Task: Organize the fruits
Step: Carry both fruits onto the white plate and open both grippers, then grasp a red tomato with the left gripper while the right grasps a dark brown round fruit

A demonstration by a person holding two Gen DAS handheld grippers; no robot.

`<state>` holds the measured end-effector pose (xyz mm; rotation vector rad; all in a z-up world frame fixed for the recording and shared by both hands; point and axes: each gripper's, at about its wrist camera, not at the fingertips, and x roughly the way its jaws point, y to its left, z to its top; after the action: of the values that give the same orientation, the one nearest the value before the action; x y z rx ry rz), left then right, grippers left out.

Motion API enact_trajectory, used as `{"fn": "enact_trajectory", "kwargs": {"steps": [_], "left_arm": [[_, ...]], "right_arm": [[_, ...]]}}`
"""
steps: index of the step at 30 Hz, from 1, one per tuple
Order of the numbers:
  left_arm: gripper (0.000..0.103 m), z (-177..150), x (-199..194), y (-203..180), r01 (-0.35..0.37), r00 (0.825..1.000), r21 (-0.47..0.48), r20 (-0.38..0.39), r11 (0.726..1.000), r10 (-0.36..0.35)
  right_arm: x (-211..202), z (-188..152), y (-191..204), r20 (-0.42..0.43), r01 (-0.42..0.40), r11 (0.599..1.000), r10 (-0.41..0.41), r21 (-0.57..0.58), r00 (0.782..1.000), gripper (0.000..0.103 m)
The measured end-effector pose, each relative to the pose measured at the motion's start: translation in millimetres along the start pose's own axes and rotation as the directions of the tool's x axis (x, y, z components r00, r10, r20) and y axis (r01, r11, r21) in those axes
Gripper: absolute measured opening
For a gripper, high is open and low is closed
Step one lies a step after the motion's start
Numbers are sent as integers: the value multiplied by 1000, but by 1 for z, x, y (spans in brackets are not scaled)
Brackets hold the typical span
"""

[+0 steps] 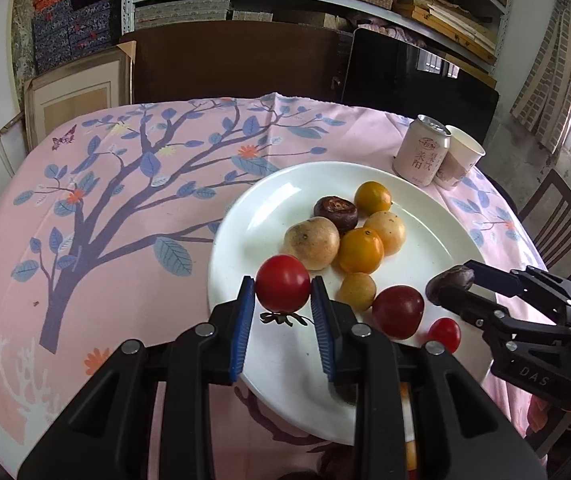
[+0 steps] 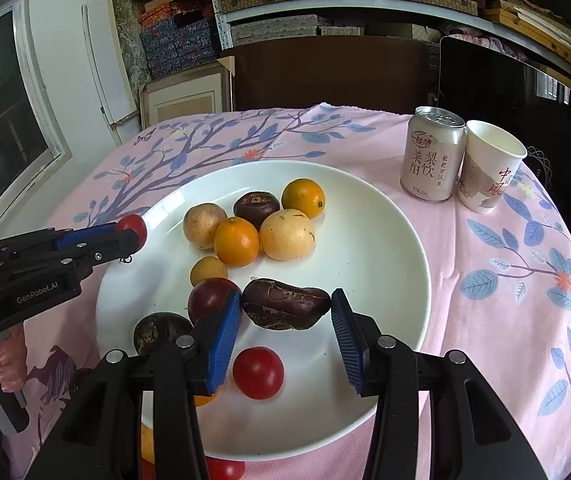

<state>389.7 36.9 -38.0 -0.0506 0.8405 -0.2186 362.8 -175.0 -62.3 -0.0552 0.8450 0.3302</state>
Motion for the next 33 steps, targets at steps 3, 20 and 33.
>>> {"fn": "enact_trajectory", "kwargs": {"steps": [3,20,33], "left_arm": [[74,-1,0,-1,12,1000,-20,-5,1000,-12],[98,-101,-93,24,-55,998,-64,-23,996,54],[98,-184,-152,-33,-37,998,169,-45,985,45]], "right_arm": [[-12,-2,-2,29,70,997,-70,-9,997,95],[-123,-134,40,-27,28,997,-30,-69,999,99],[-84,-165,63,-102,112,976,-132,-185,986,99]]}}
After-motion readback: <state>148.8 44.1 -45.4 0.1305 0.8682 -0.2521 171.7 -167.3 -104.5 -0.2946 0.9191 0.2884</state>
